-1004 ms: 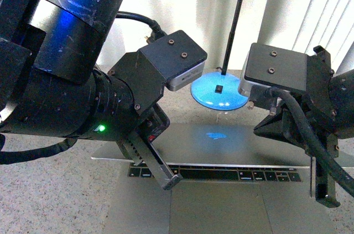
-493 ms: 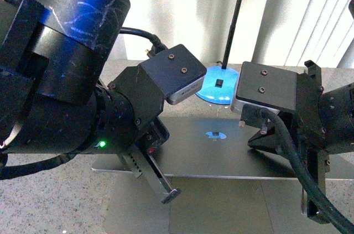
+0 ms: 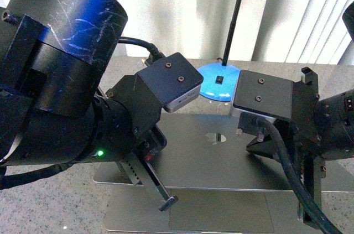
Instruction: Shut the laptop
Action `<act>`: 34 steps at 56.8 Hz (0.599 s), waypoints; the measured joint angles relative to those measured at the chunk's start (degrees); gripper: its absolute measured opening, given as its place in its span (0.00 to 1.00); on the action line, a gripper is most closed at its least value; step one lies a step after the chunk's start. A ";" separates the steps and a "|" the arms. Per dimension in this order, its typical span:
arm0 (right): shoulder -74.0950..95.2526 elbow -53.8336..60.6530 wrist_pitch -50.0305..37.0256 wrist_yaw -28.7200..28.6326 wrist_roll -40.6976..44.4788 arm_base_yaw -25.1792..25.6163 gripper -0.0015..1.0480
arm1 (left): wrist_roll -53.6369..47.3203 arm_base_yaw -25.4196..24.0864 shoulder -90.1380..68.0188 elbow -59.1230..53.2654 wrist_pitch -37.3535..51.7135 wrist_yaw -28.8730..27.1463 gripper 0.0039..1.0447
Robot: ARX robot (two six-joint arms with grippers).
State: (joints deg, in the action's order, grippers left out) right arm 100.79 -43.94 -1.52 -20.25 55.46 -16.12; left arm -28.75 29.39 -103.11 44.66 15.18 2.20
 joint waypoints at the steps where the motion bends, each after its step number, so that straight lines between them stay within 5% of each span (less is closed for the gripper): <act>1: 0.07 0.09 -0.13 0.00 -0.11 -0.02 0.03 | 0.04 0.00 -0.11 -0.07 0.07 0.00 0.03; 34: 5.09 5.18 -7.32 -0.28 -3.32 0.00 0.03 | 4.74 0.79 -8.11 -4.70 8.96 1.84 0.03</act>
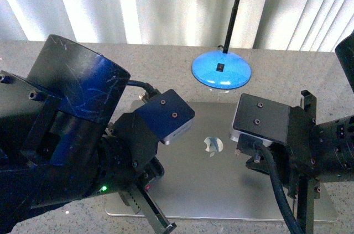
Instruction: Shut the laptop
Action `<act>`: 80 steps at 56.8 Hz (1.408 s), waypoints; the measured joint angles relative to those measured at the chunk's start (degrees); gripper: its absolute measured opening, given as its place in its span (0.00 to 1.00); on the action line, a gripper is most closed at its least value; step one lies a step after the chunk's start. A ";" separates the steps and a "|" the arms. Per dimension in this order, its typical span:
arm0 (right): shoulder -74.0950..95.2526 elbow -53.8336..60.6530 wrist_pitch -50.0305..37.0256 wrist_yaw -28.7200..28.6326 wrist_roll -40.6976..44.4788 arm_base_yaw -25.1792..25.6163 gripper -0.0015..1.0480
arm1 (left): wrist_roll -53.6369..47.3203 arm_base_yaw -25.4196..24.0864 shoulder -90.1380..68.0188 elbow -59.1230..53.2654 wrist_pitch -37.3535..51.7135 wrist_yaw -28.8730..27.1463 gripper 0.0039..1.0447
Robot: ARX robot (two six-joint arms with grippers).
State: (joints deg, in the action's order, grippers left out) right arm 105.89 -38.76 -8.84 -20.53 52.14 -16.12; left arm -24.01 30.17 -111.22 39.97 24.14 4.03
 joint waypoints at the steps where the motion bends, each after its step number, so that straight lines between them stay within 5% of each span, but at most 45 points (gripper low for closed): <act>1: 0.26 0.17 -0.35 0.00 -0.07 0.00 0.03 | 0.15 0.00 -0.07 -0.04 0.15 0.04 0.03; 20: 0.92 3.32 -9.79 -0.02 -6.16 -1.44 0.03 | 5.84 -2.95 0.87 -2.73 6.19 0.66 0.03; 27: -5.99 3.19 -19.80 8.35 -17.66 -1.95 0.04 | 17.14 -8.20 8.59 -6.40 16.20 -3.39 0.07; 31: -11.21 1.46 -20.63 15.23 -27.96 -1.51 0.13 | 22.18 -10.03 12.79 -6.27 18.97 -4.68 0.17; 39: -14.75 -0.02 -21.11 17.11 -43.30 -1.01 0.37 | 27.15 -10.84 14.19 -6.27 19.80 -5.86 0.40; 41: -13.92 0.48 -21.46 17.88 -45.42 -1.07 0.43 | 26.56 -10.05 12.07 -8.00 26.18 -10.82 0.36; 48: -10.16 8.90 -45.81 33.79 -49.20 -1.42 0.27 | 25.14 -10.49 10.21 -15.78 46.66 -20.48 0.17; 53: -13.22 15.12 -57.18 35.47 -50.51 0.94 0.11 | 24.92 -13.53 15.12 -19.85 50.90 -20.20 0.03; 56: -16.50 17.33 -58.45 34.71 -50.90 2.03 0.03 | 24.68 -15.39 18.95 -22.62 50.82 -19.52 0.03; 80: -39.67 32.68 -50.16 26.84 -51.36 9.60 0.03 | 24.44 -23.19 48.28 -34.73 32.96 -10.69 0.03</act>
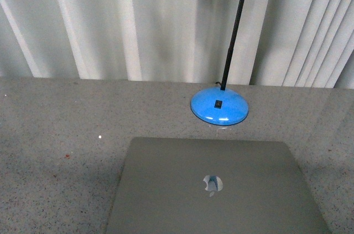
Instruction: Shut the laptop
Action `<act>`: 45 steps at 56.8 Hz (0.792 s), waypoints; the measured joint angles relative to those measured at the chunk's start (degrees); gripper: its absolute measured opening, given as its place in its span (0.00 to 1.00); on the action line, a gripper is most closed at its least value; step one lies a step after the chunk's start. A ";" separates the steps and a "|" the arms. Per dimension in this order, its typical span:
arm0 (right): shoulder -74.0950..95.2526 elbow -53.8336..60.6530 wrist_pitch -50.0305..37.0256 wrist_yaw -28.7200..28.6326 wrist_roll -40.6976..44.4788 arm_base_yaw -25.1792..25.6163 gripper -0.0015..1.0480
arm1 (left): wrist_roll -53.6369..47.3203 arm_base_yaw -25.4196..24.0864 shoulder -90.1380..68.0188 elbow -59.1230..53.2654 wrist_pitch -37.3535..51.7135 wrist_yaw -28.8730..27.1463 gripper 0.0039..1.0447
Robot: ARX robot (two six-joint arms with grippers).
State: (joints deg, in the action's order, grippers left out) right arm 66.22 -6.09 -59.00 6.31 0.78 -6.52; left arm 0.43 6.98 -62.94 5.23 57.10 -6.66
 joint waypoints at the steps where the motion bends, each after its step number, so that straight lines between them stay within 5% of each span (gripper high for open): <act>1: -0.98 0.35 0.59 -0.20 -0.02 0.24 0.03 | 0.02 -0.24 0.98 -0.33 -0.68 0.24 0.03; 19: -16.31 4.26 11.93 -5.92 -0.15 6.25 0.03 | -0.02 -6.62 16.24 -3.58 -12.68 6.25 0.03; 45: -34.91 5.75 28.22 -6.29 -0.15 6.43 0.03 | -0.02 -6.86 34.07 -3.69 -28.39 6.62 0.03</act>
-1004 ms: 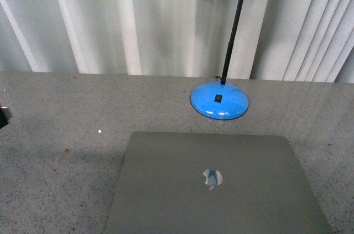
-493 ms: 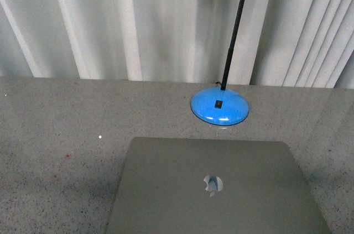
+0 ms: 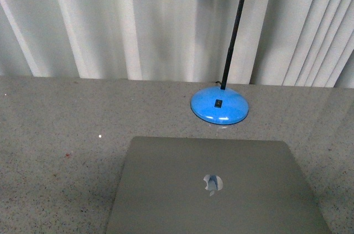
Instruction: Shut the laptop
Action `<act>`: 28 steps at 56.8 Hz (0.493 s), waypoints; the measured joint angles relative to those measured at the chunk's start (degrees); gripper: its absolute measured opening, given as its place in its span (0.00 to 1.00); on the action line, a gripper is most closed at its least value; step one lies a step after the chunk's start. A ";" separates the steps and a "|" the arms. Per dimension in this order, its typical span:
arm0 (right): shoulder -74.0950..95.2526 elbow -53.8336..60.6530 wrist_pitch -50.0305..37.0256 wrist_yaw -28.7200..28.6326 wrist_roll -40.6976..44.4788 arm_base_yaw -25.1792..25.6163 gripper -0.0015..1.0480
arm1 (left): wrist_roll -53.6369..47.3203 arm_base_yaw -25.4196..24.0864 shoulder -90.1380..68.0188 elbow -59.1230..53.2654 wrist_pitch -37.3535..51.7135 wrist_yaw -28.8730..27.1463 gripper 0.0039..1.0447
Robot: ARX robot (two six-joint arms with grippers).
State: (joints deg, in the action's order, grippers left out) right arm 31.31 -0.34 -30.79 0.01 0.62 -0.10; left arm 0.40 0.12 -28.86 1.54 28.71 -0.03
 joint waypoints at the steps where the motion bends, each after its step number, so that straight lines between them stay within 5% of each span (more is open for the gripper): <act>1: -0.70 0.00 0.66 0.00 0.00 0.00 0.03 | 0.00 0.00 0.31 0.00 -0.46 0.00 0.03; 28: -14.27 0.00 13.55 0.00 0.00 0.00 0.03 | 0.00 0.00 13.20 0.00 -12.79 0.00 0.03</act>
State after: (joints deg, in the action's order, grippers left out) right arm 17.04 -0.34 -17.23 0.01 0.62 -0.10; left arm 0.40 0.12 -15.66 1.54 15.92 -0.03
